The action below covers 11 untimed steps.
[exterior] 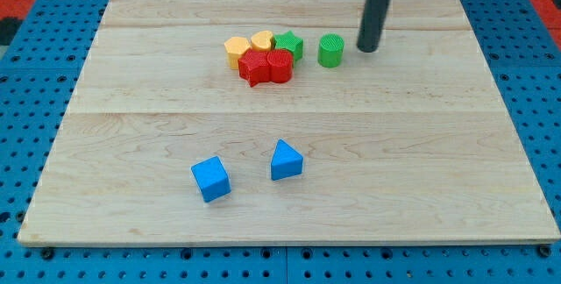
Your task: Push the group of blocks down a bit
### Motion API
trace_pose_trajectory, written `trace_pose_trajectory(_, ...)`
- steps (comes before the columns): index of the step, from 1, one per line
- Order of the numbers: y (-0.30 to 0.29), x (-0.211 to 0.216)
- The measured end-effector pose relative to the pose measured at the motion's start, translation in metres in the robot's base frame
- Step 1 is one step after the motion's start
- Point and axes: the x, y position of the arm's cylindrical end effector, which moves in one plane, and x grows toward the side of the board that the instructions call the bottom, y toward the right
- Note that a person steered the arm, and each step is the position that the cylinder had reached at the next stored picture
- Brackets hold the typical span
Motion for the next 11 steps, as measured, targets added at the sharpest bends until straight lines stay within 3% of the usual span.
trace_pose_trajectory(2, -0.064, -0.010)
trace_pose_trajectory(3, -0.081, -0.066)
trace_pose_trajectory(6, -0.199, -0.008)
trace_pose_trajectory(7, -0.194, -0.027)
trace_pose_trajectory(8, -0.153, -0.053)
trace_pose_trajectory(9, -0.121, -0.029)
trace_pose_trajectory(11, -0.185, 0.024)
